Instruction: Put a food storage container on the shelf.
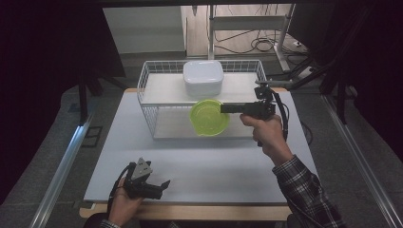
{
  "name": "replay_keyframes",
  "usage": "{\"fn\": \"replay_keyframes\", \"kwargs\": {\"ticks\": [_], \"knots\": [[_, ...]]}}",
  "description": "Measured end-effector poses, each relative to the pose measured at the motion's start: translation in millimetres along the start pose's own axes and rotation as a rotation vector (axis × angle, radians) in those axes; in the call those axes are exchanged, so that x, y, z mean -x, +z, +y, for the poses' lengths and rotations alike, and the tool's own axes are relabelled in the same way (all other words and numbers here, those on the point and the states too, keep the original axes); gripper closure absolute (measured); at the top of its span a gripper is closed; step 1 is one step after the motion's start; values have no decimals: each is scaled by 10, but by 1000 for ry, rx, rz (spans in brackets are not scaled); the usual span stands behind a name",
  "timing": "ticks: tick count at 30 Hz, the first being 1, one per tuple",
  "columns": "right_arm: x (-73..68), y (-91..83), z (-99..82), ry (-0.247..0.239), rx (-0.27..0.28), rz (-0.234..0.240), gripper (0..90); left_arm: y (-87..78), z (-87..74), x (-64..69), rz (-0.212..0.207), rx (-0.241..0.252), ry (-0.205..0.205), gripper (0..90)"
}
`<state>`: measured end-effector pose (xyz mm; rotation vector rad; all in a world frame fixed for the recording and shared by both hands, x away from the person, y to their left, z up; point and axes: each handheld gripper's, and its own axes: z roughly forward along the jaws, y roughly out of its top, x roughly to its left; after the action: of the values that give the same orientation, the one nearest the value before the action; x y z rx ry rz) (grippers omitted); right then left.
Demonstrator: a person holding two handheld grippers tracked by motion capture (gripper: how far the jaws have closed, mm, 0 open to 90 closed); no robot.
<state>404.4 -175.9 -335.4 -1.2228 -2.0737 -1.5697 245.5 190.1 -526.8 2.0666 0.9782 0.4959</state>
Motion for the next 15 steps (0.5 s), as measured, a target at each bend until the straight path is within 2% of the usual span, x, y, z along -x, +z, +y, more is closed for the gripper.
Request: {"fn": "replay_keyframes", "kwargs": {"ticks": [15], "knots": [[-123,-76,361,2,61,-19,819,0,1,3,-1,3,1,15]]}}
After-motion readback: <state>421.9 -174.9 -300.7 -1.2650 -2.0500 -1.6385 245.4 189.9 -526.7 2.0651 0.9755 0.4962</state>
